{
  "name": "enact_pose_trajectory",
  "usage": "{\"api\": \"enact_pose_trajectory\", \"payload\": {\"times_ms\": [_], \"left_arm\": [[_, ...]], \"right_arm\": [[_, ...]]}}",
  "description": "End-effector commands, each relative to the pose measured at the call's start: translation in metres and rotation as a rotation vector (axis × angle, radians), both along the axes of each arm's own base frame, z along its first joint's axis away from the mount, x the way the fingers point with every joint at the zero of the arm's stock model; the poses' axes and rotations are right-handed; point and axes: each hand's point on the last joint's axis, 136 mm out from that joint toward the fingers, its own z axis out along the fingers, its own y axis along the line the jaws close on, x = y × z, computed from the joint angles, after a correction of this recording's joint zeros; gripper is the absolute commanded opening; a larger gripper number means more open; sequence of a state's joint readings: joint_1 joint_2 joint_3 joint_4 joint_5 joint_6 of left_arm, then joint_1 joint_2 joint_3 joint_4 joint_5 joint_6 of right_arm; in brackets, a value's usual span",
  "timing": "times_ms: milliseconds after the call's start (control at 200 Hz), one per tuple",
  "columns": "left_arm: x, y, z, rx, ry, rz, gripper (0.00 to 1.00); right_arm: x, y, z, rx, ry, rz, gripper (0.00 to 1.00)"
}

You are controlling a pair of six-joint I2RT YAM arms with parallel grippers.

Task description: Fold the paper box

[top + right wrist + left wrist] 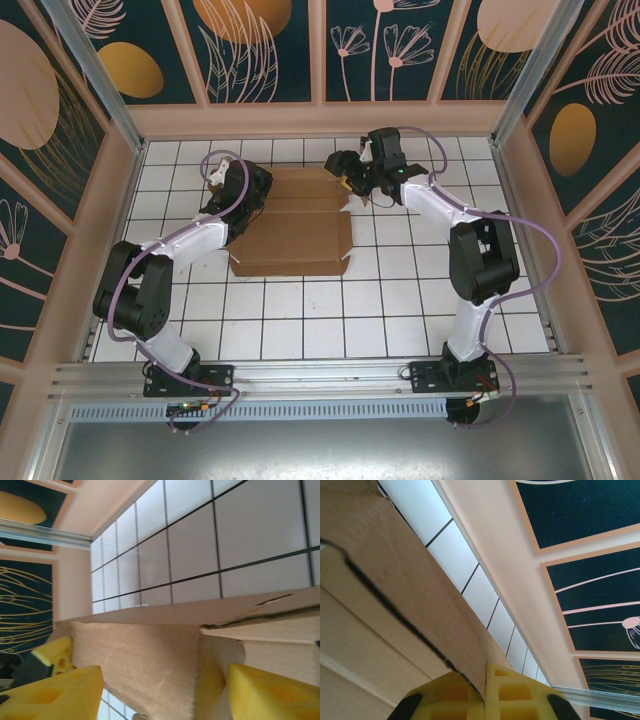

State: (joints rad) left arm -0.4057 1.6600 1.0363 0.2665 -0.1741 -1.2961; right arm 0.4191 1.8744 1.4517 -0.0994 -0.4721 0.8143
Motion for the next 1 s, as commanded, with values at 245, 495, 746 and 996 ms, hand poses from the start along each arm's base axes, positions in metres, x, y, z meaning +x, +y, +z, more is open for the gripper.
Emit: {"api": "enact_pose_trajectory", "payload": {"times_ms": [245, 495, 746, 996], "left_arm": [[-0.005, 0.005, -0.027, 0.034, 0.046, 0.003, 0.0], [-0.013, 0.01, -0.042, 0.06, 0.06, 0.009, 0.0], [-0.013, 0.013, -0.043, 0.075, 0.06, 0.019, 0.0], [-0.009, 0.013, -0.04, 0.081, 0.056, 0.023, 0.0]], "right_arm": [[0.005, 0.009, 0.001, 0.079, -0.025, 0.005, 0.44], [-0.001, -0.013, -0.008, 0.04, -0.06, -0.04, 0.44], [-0.016, -0.045, 0.012, -0.143, -0.266, -0.056, 0.6], [-0.058, -0.064, -0.023, -0.366, -0.355, -0.036, 0.37]]}}
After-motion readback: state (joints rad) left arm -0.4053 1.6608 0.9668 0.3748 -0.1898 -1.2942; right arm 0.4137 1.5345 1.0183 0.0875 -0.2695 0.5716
